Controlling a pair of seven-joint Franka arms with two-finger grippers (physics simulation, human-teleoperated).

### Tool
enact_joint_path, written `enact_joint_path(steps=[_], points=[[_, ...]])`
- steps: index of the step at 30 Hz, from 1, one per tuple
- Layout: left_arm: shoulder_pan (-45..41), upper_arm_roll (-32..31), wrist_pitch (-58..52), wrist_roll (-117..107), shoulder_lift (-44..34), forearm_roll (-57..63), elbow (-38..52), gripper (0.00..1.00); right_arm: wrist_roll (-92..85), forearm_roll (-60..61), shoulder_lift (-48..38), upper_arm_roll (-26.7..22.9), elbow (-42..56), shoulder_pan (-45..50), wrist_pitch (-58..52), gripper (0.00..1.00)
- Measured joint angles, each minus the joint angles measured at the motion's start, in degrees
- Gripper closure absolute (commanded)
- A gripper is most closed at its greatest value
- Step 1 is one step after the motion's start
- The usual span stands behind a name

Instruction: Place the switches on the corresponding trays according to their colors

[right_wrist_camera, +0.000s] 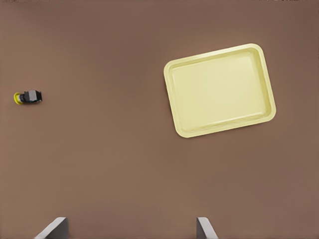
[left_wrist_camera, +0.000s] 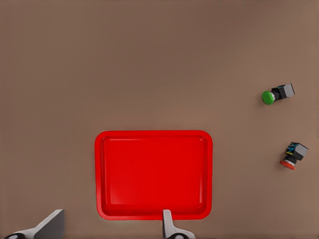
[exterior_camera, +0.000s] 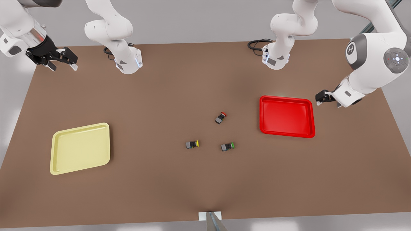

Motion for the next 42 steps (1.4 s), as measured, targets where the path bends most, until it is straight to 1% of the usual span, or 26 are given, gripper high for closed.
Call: enact_joint_path(steps=[1, 3, 4, 5, 6, 7, 8, 9, 10, 11, 12, 13, 14, 15, 16, 18, 19, 21, 22, 25, 28, 31, 34, 37, 39, 42], points=[[0.14, -0.23, -0.16, 0.04, -0.13, 0.02, 2.00, 0.00, 0.00, 0.02, 0.00, -0.08, 0.00, -0.01, 0.08, 0.00], [0.20, -0.42, -0.15, -0.18, -0.37, -0.06, 2.06, 0.00, -2.78, -0.06, 0.50, -0.57, 0.41, 0.58, 0.33, 0.00], [1.92, -2.30, -0.09, -1.41, 0.10, -0.25, 1.66, 0.00, -8.16, 0.01, 0.89, -0.32, 0.60, 0.89, 0.73, 0.00], [2.75, -3.79, -0.12, -1.70, 0.13, -0.40, 1.17, 0.00, -17.16, 0.36, 1.95, 0.01, 1.26, 1.04, 0.79, 0.00], [3.28, -5.71, 0.84, -1.53, 0.12, -0.45, -0.17, 0.00, -28.61, 2.22, 5.56, 2.03, 4.29, 1.18, 0.38, 0.00], [3.37, -8.00, 1.84, -1.46, 0.14, -0.40, -1.35, 0.00, -36.32, 2.23, 9.30, 6.93, 7.55, 1.14, 0.27, 0.00], [2.15, -9.72, 1.99, -1.29, 0.43, -0.35, -1.95, 0.00, -40.75, 1.89, 11.51, 12.06, 9.24, 1.31, 0.34, 0.00], [0.40, -11.40, 2.43, -1.21, 1.12, -0.28, -2.41, 0.00, -42.88, 2.44, 14.26, 14.80, 9.72, 1.94, 0.78, 0.00], [-1.32, -13.10, 3.64, -1.12, 2.69, -0.14, -2.42, 0.00, -49.76, 3.03, 21.33, 19.66, 12.44, -0.23, 4.18, 0.00], [-2.09, -14.48, 5.05, -0.90, 4.16, -0.04, -2.84, 0.00, -53.49, 6.04, 27.68, 20.94, 13.89, 1.16, 9.24, 0.00], [-1.37, -15.88, 6.08, -0.91, 4.63, 0.03, -4.25, 0.00, -55.34, 5.54, 34.66, 23.17, 17.52, 1.51, 11.65, 0.00], [-0.88, -18.43, 7.64, -1.49, 6.40, 0.12, -4.94, 0.00, -55.19, 2.59, 41.94, 25.58, 21.04, 2.41, 15.90, 0.00], [-3.69, -19.00, 9.78, -1.60, 7.46, 0.17, -5.66, 0.00, -54.96, 1.70, 47.14, 25.74, 23.02, 5.75, 20.67, 0.00], [-5.37, -19.22, 11.17, -1.63, 8.04, 0.22, -6.22, 0.00, -53.92, -0.14, 50.25, 25.75, 24.59, 8.56, 23.22, 0.00], [-6.01, -20.66, 12.87, -1.63, 9.92, 0.25, -6.46, 0.00, -48.65, -3.03, 53.38, 25.75, 25.67, 11.81, 24.13, 0.00], [-11.88, -20.75, 16.44, -3.76, 12.91, 0.33, -6.55, 0.00, -47.02, -3.40, 57.28, 25.80, 25.63, 12.39, 27.78, 0.00], [-13.03, -20.74, 18.75, -6.49, 14.44, 0.36, -6.48, 0.00, -46.99, -3.49, 58.80, 25.77, 25.62, 12.44, 28.02, 0.00], [-15.34, -20.75, 21.51, -9.69, 16.41, 0.39, -6.39, 0.00, -47.57, -3.68, 60.57, 25.75, 24.43, 12.49, 32.27, 0.00], [-15.35, -20.75, 21.62, -9.84, 16.61, 0.40, -6.38, 0.00, -47.97, -5.91, 60.99, 25.83, 24.04, 12.56, 33.11, 0.00], [-17.71, -20.75, 26.89, -13.61, 19.51, 0.42, -6.21, 0.00, -56.84, -7.52, 64.28, 25.57, 23.89, 13.09, 36.25, 0.00], [-20.09, -20.75, 29.22, -14.70, 22.62, 1.08, -7.10, 0.00, -57.75, -7.14, 66.59, 25.40, 24.15, 13.01, 36.42, 0.00], [-20.44, -20.75, 31.69, -14.63, 24.01, 2.19, -8.60, 0.00, -57.04, -7.44, 69.97, 25.31, 24.25, 12.99, 39.44, 0.00], [-21.92, -20.67, 32.29, -14.86, 29.05, 2.69, -5.21, 0.00, -56.78, -7.28, 71.63, 25.31, 24.33, 13.27, 42.35, 0.00], [-22.66, -20.68, 32.47, -14.20, 29.31, 3.58, -6.36, 0.01, -55.59, -7.26, 71.98, 25.31, 24.40, 13.36, 43.07, 0.00], [-23.67, -20.75, 35.02, -13.83, 28.87, 4.28, -9.66, 0.01, -55.46, -7.28, 72.62, 25.31, 24.26, 13.45, 44.76, 0.00], [-24.75, -20.66, 35.28, -13.78, 29.75, 4.85, -9.71, 0.01, -55.46, -7.54, 73.13, 25.23, 24.10, 13.36, 45.69, 0.00]])
